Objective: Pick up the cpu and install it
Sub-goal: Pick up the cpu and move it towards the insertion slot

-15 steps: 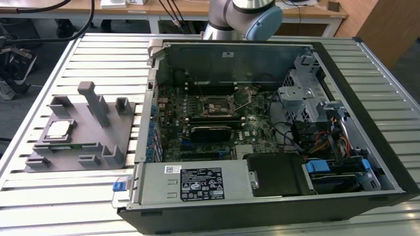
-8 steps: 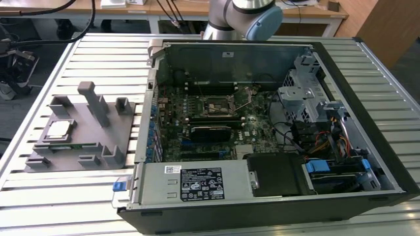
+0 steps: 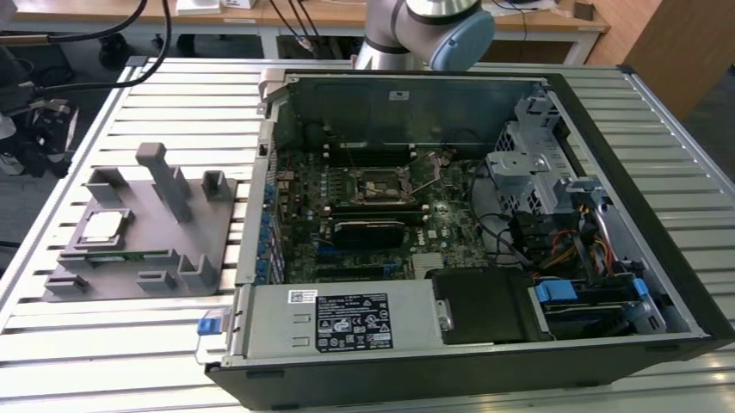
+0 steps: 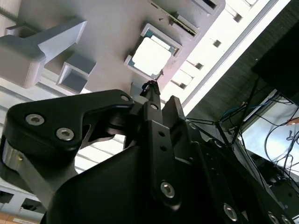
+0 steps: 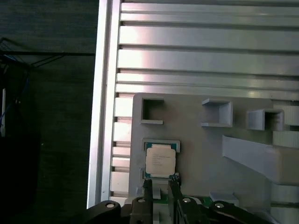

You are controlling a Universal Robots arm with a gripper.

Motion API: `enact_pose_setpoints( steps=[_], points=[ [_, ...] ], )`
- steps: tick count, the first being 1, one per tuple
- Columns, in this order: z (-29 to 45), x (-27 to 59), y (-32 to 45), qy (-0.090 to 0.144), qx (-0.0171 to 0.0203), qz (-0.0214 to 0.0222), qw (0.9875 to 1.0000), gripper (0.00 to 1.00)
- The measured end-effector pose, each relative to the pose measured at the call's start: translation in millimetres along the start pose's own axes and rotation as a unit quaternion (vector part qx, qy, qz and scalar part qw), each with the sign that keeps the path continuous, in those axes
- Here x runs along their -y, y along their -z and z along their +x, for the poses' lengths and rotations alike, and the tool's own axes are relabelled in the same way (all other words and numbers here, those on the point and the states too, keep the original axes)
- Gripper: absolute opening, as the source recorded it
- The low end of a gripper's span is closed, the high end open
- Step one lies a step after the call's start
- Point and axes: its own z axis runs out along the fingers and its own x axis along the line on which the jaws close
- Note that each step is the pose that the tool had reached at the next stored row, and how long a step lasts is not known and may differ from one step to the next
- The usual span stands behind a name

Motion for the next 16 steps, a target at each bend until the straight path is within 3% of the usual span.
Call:
enact_pose_setpoints(
  steps=[3, 5, 6, 10, 16],
  points=[
    [-0.1, 0.1, -3.9, 0.0, 0.0, 0.0, 1.0, 0.35],
    [-0.2, 0.1, -6.5, 0.0, 0.0, 0.0, 1.0, 0.47],
    [-0.3, 0.2, -7.7, 0.0, 0.0, 0.0, 1.0, 0.47],
    [-0.5, 0.4, -13.9, 0.002, -0.0001, 0.0001, 1.0, 0.64],
    [-0.9, 0.9, -24.7, 0.004, 0.0013, 0.0002, 1.0, 0.64]
  ],
)
